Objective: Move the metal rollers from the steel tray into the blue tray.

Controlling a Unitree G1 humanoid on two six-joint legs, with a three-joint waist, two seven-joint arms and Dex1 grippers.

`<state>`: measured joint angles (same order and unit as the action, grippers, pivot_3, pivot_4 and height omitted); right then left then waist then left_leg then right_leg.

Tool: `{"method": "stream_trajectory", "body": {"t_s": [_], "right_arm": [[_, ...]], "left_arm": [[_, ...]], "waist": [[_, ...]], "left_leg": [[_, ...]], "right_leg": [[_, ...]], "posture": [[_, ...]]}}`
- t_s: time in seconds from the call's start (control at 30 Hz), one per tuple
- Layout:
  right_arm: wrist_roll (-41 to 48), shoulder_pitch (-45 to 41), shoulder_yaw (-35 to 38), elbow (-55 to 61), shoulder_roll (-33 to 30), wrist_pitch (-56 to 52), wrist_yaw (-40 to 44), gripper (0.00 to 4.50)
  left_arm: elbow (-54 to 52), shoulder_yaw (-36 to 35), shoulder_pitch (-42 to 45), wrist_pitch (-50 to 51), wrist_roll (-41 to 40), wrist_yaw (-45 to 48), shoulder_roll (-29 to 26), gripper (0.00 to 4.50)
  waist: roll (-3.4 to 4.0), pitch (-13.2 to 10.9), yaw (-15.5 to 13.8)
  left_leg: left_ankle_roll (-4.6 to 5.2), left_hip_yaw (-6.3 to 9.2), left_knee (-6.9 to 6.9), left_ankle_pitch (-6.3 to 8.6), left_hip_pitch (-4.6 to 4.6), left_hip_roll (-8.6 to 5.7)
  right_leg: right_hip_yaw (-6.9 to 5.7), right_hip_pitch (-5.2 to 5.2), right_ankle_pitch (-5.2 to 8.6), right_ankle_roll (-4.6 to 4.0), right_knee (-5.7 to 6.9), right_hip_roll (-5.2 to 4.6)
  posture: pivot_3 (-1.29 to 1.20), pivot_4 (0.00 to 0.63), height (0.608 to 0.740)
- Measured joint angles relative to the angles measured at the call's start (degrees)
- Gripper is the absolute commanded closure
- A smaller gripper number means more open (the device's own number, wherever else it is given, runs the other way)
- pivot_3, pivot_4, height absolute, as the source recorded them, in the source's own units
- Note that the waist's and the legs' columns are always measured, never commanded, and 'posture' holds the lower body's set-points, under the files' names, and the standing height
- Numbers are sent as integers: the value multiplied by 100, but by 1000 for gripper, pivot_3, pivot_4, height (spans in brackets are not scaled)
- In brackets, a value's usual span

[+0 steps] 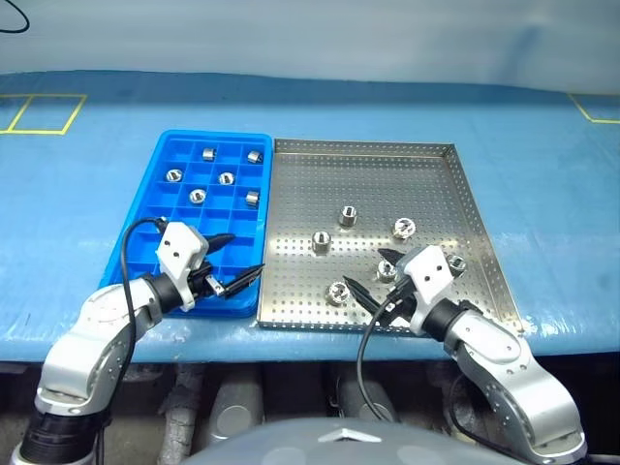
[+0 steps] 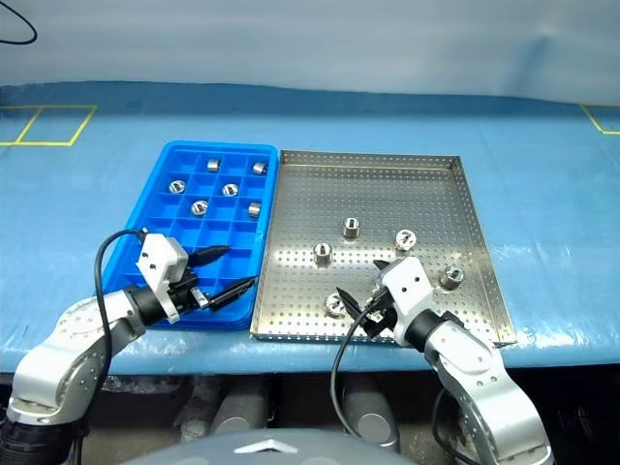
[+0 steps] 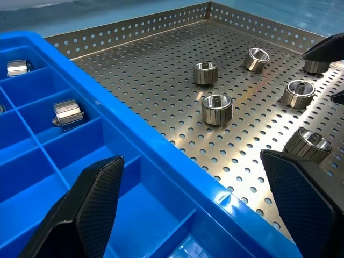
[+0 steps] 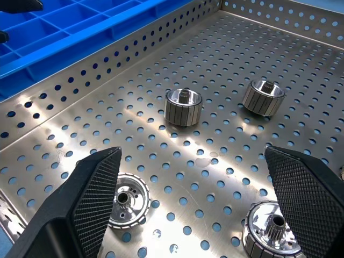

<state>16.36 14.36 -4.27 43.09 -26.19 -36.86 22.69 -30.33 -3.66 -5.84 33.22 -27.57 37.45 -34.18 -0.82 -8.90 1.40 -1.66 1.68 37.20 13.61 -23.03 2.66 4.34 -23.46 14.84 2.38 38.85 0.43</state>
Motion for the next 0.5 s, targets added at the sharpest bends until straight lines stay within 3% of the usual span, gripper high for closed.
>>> {"method": "stream_trajectory", "body": {"t_s": [0.37,0.5], "right_arm": [[0,-1,-14,34,1,0,-35,0],[2,-5,-14,142,2,4,-43,0]], "left_arm": [[25,109,77,0,15,36,-7,34],[384,486,1074,82,129,149,-28,34]], "waist": [[0,0,11],[-2,-1,-45]], "left_leg": [[0,0,0,0,0,0],[0,8,12,-2,-2,-3]], "right_leg": [[0,0,0,0,0,0],[-8,7,0,1,2,3]], "posture": [[-8,150,740],[-37,150,740]]}}
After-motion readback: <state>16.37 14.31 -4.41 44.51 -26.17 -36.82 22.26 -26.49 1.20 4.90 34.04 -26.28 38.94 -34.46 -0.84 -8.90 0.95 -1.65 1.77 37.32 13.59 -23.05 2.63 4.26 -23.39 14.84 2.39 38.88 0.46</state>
